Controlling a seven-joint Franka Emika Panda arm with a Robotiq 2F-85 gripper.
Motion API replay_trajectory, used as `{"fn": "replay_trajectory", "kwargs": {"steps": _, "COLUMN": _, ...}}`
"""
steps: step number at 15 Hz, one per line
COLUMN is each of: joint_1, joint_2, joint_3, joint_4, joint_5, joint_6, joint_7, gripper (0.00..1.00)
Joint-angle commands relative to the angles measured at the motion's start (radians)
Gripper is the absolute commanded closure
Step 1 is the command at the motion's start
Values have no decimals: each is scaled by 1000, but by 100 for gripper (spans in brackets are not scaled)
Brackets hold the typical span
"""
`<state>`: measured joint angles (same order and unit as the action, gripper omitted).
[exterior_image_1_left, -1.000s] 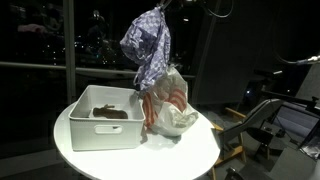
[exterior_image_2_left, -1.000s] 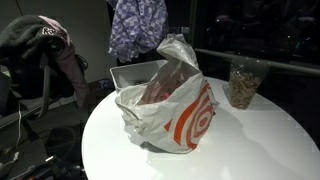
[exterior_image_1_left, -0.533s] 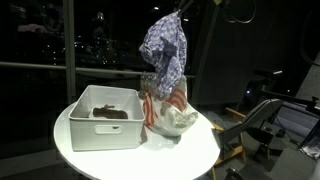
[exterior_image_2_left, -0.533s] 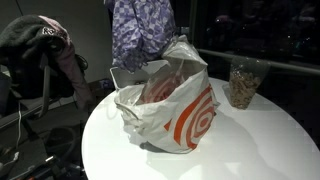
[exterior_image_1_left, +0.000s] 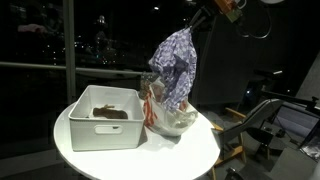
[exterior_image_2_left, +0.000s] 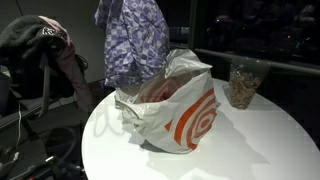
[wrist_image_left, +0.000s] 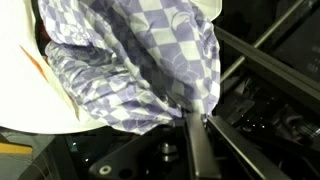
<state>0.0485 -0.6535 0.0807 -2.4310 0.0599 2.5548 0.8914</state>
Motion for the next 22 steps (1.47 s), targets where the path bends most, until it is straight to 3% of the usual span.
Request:
{"fn": "replay_trajectory", "kwargs": {"steps": 1, "joint_1": -15, "joint_2": -106, "joint_3": 5, "joint_4": -96, "joint_5": 65, "joint_6": 18, "joint_7": -68, "gripper": 98}}
{"fn": "replay_trajectory", "kwargs": {"steps": 7, "joint_1": -21, "joint_2": -163, "joint_3": 2, "joint_4": -144, "joint_5": 136, "joint_6": 9, "joint_7": -143, "gripper": 98}}
{"fn": "replay_trajectory", "kwargs": {"steps": 14, "joint_1": -76, "joint_2": 76, "joint_3": 38, "joint_4": -19, "joint_5": 131, "joint_6": 106, "joint_7": -135, "gripper": 97}}
{"fn": "replay_trajectory", "kwargs": {"steps": 22, "joint_1": -275, "joint_2": 236, "joint_3": 162, "joint_4": 136, "joint_5": -37, "joint_6": 231, "joint_7": 48, "gripper": 98}}
